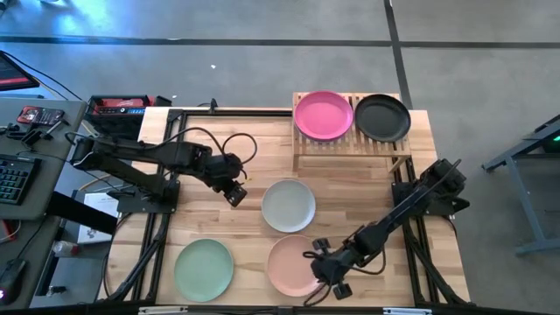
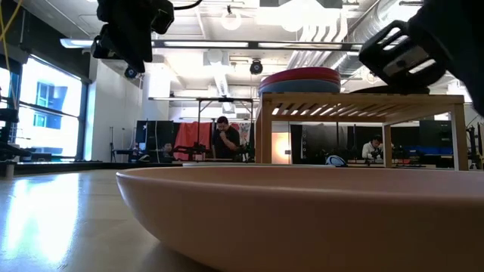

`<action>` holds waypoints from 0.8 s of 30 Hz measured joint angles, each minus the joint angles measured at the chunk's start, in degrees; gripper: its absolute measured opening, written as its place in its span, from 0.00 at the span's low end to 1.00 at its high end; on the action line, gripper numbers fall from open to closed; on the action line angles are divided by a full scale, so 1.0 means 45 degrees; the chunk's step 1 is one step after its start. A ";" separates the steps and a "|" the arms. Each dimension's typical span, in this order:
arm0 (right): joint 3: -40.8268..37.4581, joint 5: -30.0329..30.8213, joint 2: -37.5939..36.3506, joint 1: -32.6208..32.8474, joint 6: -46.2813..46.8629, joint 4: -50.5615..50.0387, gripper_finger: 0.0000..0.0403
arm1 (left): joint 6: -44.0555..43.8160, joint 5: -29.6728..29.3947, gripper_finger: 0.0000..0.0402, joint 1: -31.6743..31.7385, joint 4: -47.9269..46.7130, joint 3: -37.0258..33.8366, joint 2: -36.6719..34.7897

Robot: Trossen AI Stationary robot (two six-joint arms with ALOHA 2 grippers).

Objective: Place and stack plates onto a shelf
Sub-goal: Stack the brown plate on top of the black plate on the shelf

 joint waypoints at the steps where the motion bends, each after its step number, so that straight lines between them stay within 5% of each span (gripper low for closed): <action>1: 0.0000 0.0004 0.0022 0.0069 -0.0108 -0.0025 0.27 | -0.0004 -0.0018 0.26 -0.0048 0.0004 0.0000 0.0000; 24: 0.0000 0.1186 0.0903 0.0869 -0.2735 0.0568 0.27 | -0.0340 -0.0679 0.26 -0.0265 0.0058 -0.0005 0.0000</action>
